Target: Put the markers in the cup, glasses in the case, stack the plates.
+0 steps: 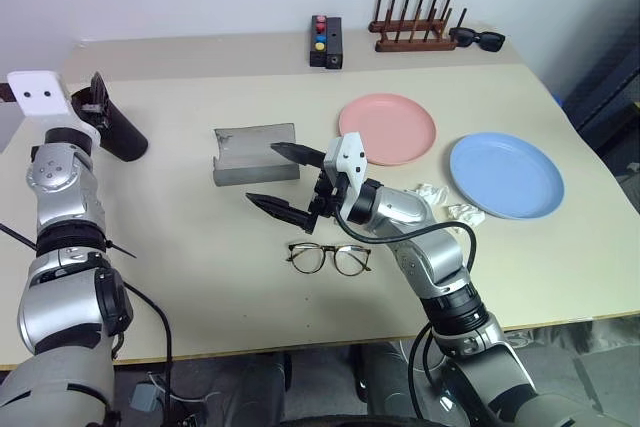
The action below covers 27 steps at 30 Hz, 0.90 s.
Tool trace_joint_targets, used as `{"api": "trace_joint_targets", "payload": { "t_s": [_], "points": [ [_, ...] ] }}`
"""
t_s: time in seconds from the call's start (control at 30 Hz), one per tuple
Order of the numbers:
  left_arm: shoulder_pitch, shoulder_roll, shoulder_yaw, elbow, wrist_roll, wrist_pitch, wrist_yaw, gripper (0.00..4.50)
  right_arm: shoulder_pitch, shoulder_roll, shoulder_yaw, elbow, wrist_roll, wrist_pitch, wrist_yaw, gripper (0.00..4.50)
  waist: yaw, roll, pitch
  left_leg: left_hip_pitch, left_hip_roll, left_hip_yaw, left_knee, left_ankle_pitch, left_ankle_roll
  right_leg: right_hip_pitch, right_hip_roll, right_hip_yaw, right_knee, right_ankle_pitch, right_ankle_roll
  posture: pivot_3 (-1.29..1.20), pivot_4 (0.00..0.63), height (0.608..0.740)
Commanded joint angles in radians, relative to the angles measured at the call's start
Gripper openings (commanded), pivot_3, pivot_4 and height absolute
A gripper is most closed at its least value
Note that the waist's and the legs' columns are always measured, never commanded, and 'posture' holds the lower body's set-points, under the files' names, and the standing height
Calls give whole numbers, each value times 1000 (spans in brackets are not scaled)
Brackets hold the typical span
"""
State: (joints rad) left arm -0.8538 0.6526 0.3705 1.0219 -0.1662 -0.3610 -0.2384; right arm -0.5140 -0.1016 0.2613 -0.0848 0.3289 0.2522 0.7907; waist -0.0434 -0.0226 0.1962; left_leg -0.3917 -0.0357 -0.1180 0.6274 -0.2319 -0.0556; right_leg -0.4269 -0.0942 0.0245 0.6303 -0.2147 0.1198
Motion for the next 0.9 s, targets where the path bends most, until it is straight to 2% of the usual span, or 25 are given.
{"api": "trace_joint_targets", "payload": {
  "t_s": [0.03, 0.4, 0.43, 0.57, 0.63, 0.73, 0.8, 0.9],
  "points": [
    [4, 9, 15, -55, -22, -7, -2, 3196, -24, 8, -14, -15, 16, -17, 3, 4500, 0, 0, 0, 0, 0, 0, 0, 0, 0, 0, 0, 0, 0, 0, 0, 0, 150, 739],
    [-8, 25, 8, -144, -65, 37, -92, 3196, -23, 3, -16, -20, 13, -16, 2, 4500, 0, 0, 0, 0, 0, 0, 0, 0, 0, 0, 0, 0, 0, 0, 0, 0, 150, 739],
    [-11, 29, 1, -166, -76, 55, -132, 3196, -22, 2, -17, -21, 12, -16, 0, 4500, 0, 0, 0, 0, 0, 0, 0, 0, 0, 0, 0, 0, 0, 0, 0, 0, 150, 739],
    [22, 57, -89, -369, -144, 262, -437, 4451, -20, -3, -18, -23, 7, -18, -5, 4500, 0, 0, 0, -1, 0, 0, 0, 0, 0, 0, 0, 0, 0, 0, 0, 0, 150, 739],
    [72, 75, -138, -499, -202, 396, -596, 4451, -19, -4, -18, -24, 7, -18, -6, 4500, -2, 0, 0, -1, 0, 0, 0, 0, 0, 0, 0, 0, 0, 0, 0, 0, 150, 739],
    [128, 107, -227, -610, -215, 533, -752, 4451, -19, -3, -18, -24, 7, -19, -6, 4500, -6, 1, 0, 0, 0, 0, -1, 0, 0, 0, 0, 0, 0, 0, 0, 0, 150, 739],
    [155, 134, -317, -632, -155, 560, -839, 4451, -19, -3, -17, -22, 6, -19, -6, 4500, -7, 1, 0, 1, 1, 0, -1, 0, 0, 0, 1, 0, 0, 0, -1, 0, 150, 739],
    [137, 142, -414, -569, -73, 544, -919, 4451, -19, -3, -16, -22, 6, -20, -5, 4500, -4, 1, 1, 1, 1, 0, -1, 0, 0, 0, 1, 0, 0, 0, -1, 0, 150, 739]
  ]
}}
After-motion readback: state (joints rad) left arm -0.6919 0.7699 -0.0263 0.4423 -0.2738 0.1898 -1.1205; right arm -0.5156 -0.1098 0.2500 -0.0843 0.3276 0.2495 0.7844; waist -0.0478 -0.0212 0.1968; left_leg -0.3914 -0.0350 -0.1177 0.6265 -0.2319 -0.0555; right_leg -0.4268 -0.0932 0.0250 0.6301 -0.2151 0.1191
